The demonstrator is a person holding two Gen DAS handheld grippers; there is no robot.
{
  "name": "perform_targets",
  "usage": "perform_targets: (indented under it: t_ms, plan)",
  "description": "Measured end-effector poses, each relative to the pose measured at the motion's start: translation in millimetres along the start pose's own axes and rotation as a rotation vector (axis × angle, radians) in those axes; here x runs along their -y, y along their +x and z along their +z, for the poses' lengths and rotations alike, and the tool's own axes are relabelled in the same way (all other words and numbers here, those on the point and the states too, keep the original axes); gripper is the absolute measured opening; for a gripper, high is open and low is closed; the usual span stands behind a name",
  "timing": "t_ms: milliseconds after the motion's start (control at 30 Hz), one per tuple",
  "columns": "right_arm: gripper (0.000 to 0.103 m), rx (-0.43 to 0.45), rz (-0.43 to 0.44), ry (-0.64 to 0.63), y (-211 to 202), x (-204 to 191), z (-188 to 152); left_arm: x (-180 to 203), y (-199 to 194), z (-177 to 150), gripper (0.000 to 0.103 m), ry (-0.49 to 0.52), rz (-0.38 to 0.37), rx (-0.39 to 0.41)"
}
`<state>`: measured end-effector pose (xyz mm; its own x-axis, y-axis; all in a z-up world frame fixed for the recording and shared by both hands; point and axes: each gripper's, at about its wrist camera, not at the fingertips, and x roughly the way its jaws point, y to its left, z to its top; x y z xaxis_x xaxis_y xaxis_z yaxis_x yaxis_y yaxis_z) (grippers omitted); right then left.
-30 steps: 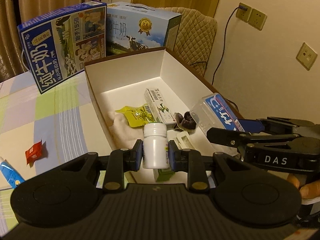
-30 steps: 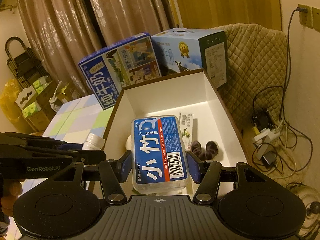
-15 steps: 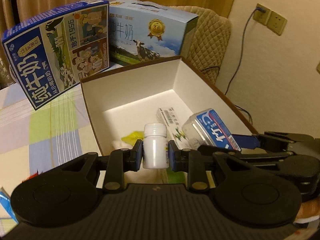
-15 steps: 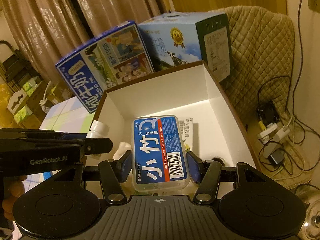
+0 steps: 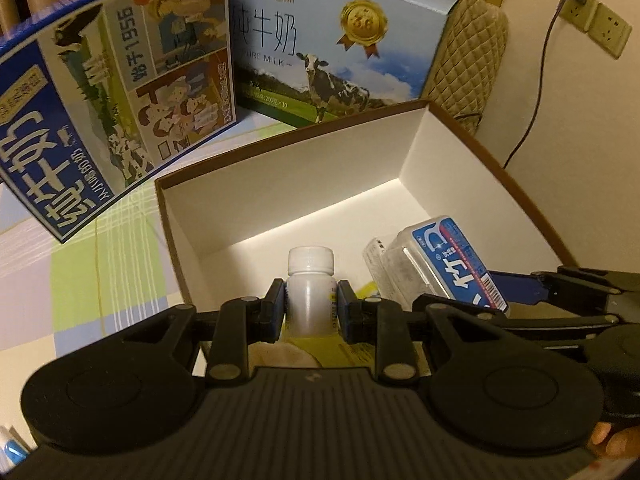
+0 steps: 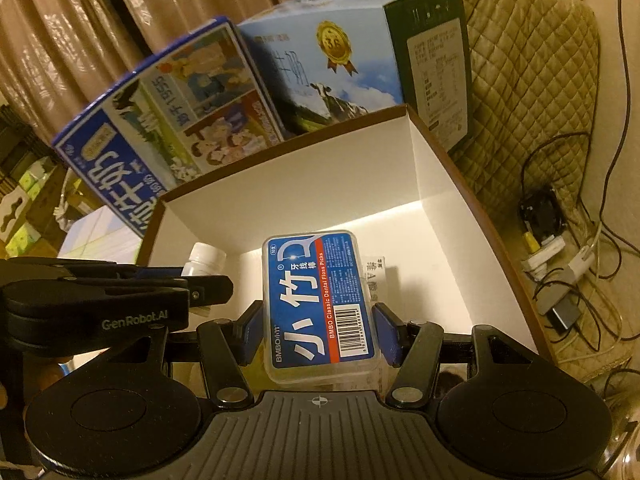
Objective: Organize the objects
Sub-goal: 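Carry the white bottle and blue case into the cardboard box and release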
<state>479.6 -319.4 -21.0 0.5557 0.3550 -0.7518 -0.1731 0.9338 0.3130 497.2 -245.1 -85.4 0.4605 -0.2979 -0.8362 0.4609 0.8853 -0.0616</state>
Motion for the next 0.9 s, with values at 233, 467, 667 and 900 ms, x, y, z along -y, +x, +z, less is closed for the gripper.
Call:
perform_targets:
  t_ms: [233, 467, 667, 900]
  plan:
    - [0.054, -0.020, -0.014, 0.015, 20.3, 5.3, 7.3, -6.9, 18.4, 11.7, 0.023, 0.012, 0.020, -0.014]
    - [0.054, -0.021, -0.003, 0.008, 30.8, 7.7, 12.6, -13.8, 15.8, 18.4, 0.039, 0.007, 0.038, 0.005]
    - [0.054, -0.018, 0.048, 0.005, 42.8, 1.4, 16.3, -17.2, 9.7, 20.3, 0.051, -0.002, 0.036, 0.018]
    - [0.061, -0.005, 0.031, -0.048, 38.8, -8.6, 14.9, -13.6, 2.6, 16.6, 0.059, 0.004, 0.028, 0.020]
